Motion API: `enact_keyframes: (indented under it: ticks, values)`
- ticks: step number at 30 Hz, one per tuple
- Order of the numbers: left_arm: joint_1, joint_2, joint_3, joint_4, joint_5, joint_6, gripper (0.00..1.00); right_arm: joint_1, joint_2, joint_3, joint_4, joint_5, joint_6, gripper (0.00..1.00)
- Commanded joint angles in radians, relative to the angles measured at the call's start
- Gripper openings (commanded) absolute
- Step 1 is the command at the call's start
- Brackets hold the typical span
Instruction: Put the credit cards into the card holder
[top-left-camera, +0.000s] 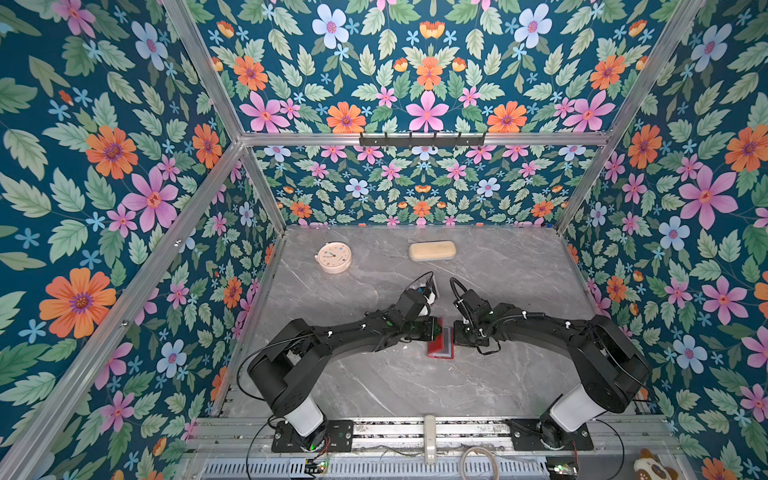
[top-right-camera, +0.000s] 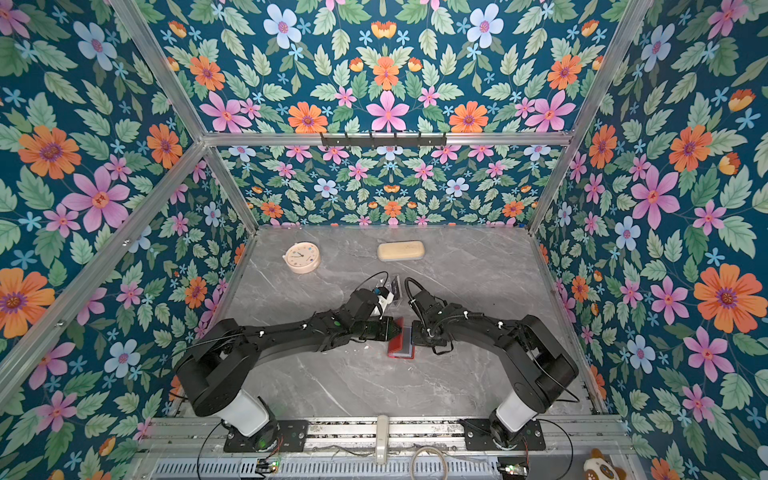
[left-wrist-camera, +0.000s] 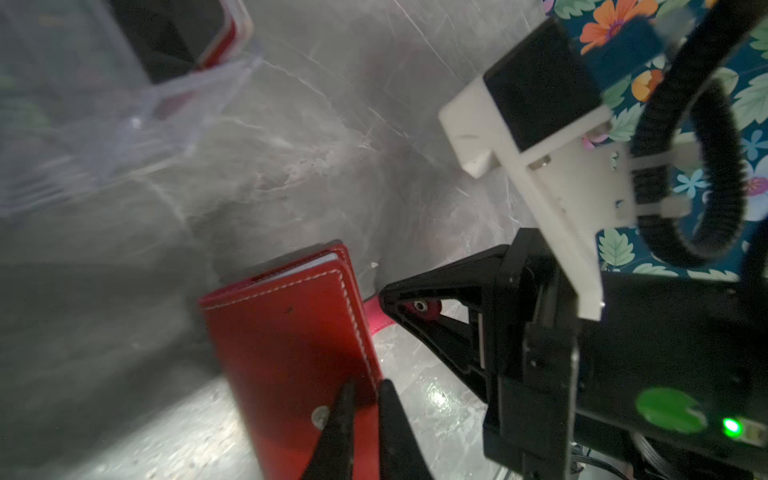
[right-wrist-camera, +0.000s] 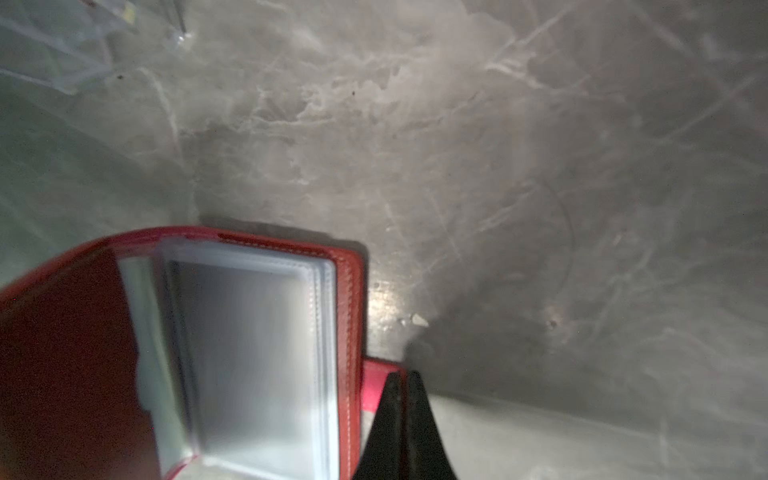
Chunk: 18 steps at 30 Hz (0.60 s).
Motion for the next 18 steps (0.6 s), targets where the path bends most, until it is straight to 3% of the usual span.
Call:
enact_keyframes:
  ticks: [1, 6, 11, 18]
  values:
    - [-0.008, 0.036, 0.012, 0.058, 0.043, -0.006, 0.21, 0.000, -0.016, -0.004, -0.011, 0.020, 0.014, 0.03]
    - [-0.011, 0.089, 0.020, 0.074, 0.035, -0.014, 0.25, 0.001, -0.038, -0.011, -0.022, 0.029, 0.018, 0.03]
    - [-0.011, 0.130, 0.023, 0.066, 0.014, -0.022, 0.22, 0.001, -0.069, -0.014, -0.019, 0.021, 0.021, 0.03]
    - [-0.011, 0.152, 0.020, 0.055, -0.006, -0.024, 0.17, 0.000, -0.099, -0.029, 0.068, -0.087, 0.015, 0.03]
